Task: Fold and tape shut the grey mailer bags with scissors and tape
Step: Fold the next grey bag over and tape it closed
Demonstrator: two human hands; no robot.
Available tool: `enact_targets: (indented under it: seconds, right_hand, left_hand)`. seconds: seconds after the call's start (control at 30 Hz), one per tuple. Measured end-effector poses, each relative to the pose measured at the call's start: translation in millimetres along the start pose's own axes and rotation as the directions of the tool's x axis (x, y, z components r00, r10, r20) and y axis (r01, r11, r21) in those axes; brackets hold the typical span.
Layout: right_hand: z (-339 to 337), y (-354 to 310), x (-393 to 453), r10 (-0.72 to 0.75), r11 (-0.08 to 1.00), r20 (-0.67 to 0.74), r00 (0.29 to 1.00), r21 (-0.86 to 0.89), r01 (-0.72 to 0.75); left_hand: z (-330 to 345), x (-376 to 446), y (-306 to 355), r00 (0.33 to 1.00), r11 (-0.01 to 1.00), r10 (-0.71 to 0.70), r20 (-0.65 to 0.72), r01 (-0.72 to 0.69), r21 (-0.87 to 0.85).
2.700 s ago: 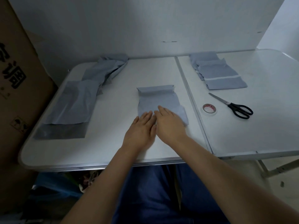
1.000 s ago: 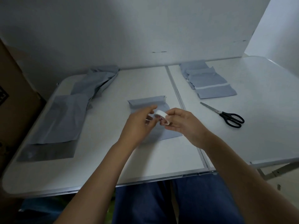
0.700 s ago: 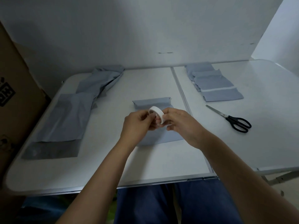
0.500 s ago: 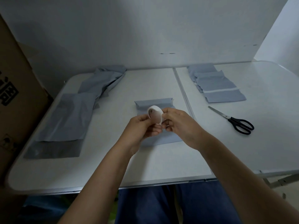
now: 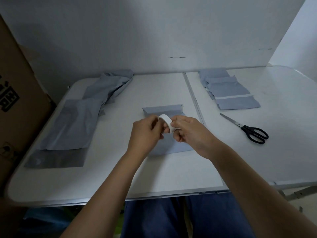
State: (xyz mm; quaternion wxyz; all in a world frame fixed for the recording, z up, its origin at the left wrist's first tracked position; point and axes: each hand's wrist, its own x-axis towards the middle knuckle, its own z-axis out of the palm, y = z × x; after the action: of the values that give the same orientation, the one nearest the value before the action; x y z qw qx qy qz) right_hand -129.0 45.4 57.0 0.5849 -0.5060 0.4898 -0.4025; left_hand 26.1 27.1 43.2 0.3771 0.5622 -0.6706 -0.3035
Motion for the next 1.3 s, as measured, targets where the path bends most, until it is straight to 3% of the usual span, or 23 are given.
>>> enact_targets:
  seconds: [0.1,0.2,0.47,0.53,0.6,0.67,0.77,0.87,1.03,1.2,1.3]
  right_hand:
    - [-0.3,2.0,-1.1,-0.007,1.000,0.022,1.000,0.005,0.007]
    - [-0.6,2.1,-1.5,0.005,1.000,0.025,1.000,0.000,-0.005]
    - [-1.4,8.4,-2.1,-0.079,0.993,0.046,0.996,0.086,0.075]
    - [-1.7,11.0,-2.2,-0.105,0.994,-0.011,0.994,0.036,0.105]
    - [-3.1,12.8,-1.3,-0.126,0.989,-0.099,0.987,-0.085,0.117]
    - [-5.2,15.6,0.4,-0.152,0.967,-0.161,0.975,-0.228,0.113]
    - [-5.8,19.1,3.0,-0.167,0.941,-0.193,0.967,-0.323,0.098]
    - [-4.1,19.1,3.1,-0.182,0.928,-0.191,0.965,-0.358,0.104]
    - [-3.3,16.2,5.6,-0.186,0.894,-0.186,0.965,-0.440,0.087]
    - [-8.9,4.6,7.0,-0.221,0.756,-0.194,0.956,-0.654,0.042]
    - [-13.5,-6.0,9.6,-0.259,0.692,-0.177,0.950,-0.720,0.054]
  left_hand:
    - [1.9,-2.9,3.9,0.973,0.955,-0.186,0.139,0.212,-0.205]
    - [4.5,-6.3,7.2,0.931,0.865,-0.261,0.256,0.344,-0.366]
    - [4.5,1.2,6.9,0.888,0.780,-0.306,0.343,0.440,-0.444]
    - [5.5,4.3,2.8,0.913,0.821,-0.289,0.289,0.392,-0.416]
    - [4.7,6.6,-0.9,0.962,0.919,-0.240,0.128,0.268,-0.288]
    - [2.5,3.8,0.3,0.991,0.981,-0.133,-0.027,0.128,-0.143]
    - [2.6,-3.4,5.5,0.994,0.997,0.066,-0.084,-0.069,-0.039]
    - [6.3,-6.2,3.1,0.974,0.975,0.208,-0.095,-0.199,0.099]
    - [9.2,-5.6,1.6,0.932,0.886,0.341,-0.122,-0.275,0.373]
    - [3.4,2.1,6.5,0.920,0.831,0.374,-0.120,-0.275,0.484]
    - [-0.4,9.1,8.2,0.880,0.755,0.466,-0.093,-0.341,0.560]
